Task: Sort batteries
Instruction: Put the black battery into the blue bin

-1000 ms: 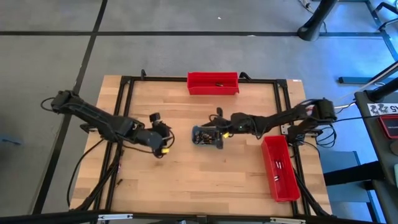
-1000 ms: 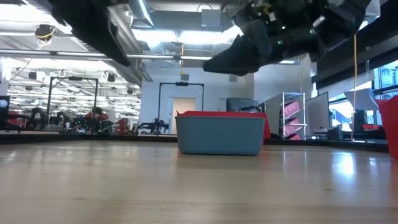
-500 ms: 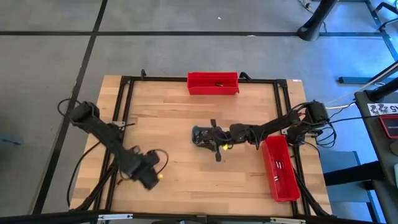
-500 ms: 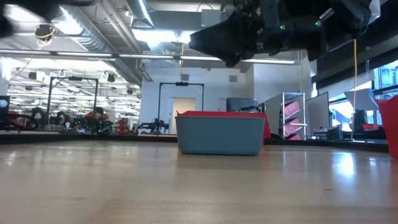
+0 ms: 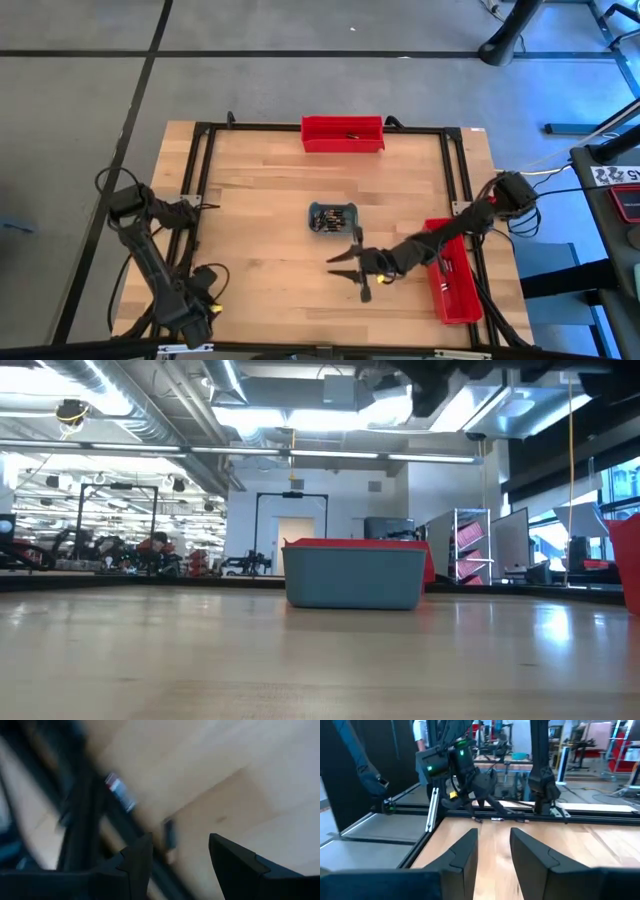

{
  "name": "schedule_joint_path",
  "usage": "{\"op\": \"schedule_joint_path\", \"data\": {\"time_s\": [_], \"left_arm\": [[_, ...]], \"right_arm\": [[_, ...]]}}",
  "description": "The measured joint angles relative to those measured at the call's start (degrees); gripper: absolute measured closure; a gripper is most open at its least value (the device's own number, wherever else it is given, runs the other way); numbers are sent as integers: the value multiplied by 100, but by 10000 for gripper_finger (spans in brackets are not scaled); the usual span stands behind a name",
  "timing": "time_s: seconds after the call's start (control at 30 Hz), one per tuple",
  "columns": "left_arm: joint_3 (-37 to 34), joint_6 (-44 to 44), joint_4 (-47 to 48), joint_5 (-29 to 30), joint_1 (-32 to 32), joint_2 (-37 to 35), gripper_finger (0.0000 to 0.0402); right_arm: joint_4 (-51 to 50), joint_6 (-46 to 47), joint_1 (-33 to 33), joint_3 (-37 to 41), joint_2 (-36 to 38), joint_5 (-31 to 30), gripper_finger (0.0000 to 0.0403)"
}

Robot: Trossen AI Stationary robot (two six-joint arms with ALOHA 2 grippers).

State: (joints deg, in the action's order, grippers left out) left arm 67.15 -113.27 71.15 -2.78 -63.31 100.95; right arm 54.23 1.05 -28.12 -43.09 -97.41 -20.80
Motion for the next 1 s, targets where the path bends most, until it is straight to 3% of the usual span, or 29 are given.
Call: {"op": "schedule_joint_path", "data": {"time_s": [0.17, 0.33, 0.5, 0.73, 1.0], "left_arm": [[-373, -64, -122, -1142, 113, -24, 218], [-996, 686, -1280, -1394, 404, -11, 218], [-1403, 1027, -1563, -1945, 623, -28, 226], [-1817, 1529, -2521, -2298, 697, -68, 282], [-2076, 2137, -2913, -2601, 695, -120, 380]], "right_arm": [[16, 25, -192, 0, 0, -271, 286], [14, 33, -193, 0, 0, -275, 286], [-66, 43, -186, -6, 0, -283, 286], [-266, 65, -186, -7, 0, -290, 286], [-358, 258, -189, -7, 0, -107, 286]]}}
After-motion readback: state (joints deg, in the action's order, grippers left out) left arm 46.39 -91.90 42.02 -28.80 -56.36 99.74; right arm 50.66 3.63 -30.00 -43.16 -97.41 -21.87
